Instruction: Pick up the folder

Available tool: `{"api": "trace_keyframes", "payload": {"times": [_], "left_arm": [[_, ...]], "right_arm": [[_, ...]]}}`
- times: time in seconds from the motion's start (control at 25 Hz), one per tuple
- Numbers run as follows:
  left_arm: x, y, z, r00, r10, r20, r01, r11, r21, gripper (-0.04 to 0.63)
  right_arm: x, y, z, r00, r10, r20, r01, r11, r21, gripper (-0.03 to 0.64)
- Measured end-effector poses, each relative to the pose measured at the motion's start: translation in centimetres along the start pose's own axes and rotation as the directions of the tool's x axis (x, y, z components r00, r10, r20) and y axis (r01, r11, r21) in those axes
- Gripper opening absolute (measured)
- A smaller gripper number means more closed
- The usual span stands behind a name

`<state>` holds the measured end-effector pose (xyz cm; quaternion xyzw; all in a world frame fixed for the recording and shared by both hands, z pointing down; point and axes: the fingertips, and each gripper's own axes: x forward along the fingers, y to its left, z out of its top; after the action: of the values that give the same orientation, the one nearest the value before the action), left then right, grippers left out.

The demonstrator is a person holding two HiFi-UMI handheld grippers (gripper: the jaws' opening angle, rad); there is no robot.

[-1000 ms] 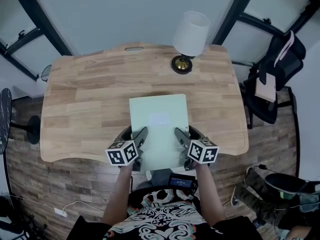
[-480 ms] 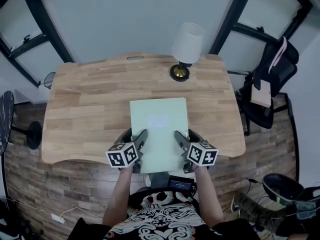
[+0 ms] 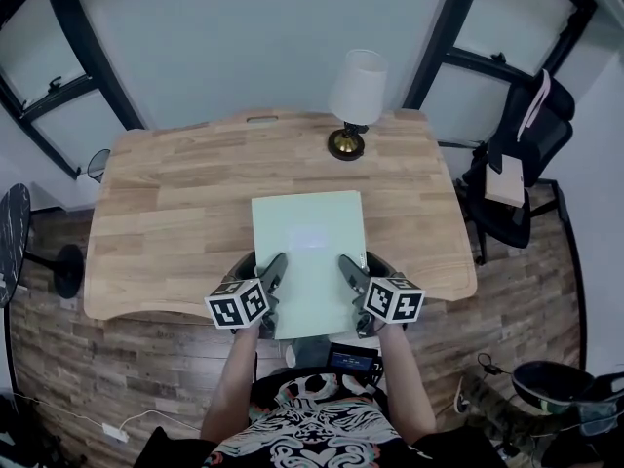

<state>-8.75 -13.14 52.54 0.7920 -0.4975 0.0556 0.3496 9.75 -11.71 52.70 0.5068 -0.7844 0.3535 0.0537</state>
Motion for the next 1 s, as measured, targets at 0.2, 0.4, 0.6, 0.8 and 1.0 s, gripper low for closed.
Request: {"api": "trace_keyframes", "payload": {"times": [0.2,0.4,0.6,0.8,1.0], "left_arm": [[-0.24,-0.50,-0.13,1.000,-0.011,-0.001,0.011,1.000,0.006,0.295],[-0.37,-0.67,-0.31,1.000,-0.017,-0.006,0.017,1.000,0.013,0.295],[-0.52,-0.70,-0.05,1.000,-0.016,-0.002,0.016,1.000,0.020,0.295],[-0.56,-0.49,0.24,1.000,-0.013,0.003,0.013,1.000,0.015,0.295],[-0.46,-0.25,0.37,1.000,-0.016,0.004,0.016,1.000,0.012,0.295]], "right_arm": [[-0.72,-0.01,-0.17,1.000,-0.010,0.009,0.010,1.000,0.011,0.270],[-1.03,-0.02,-0.48,1.000,-0.020,0.002,0.020,1.000,0.009,0.270],[-1.04,0.06,-0.63,1.000,-0.024,-0.002,0.024,1.000,0.013,0.270],[-0.81,0.39,-0.39,1.000,-0.025,-0.007,0.026,1.000,0.003,0.270],[-0.59,0.45,-0.37,1.000,-0.028,-0.012,0.028,1.000,0.001,0.270]]}}
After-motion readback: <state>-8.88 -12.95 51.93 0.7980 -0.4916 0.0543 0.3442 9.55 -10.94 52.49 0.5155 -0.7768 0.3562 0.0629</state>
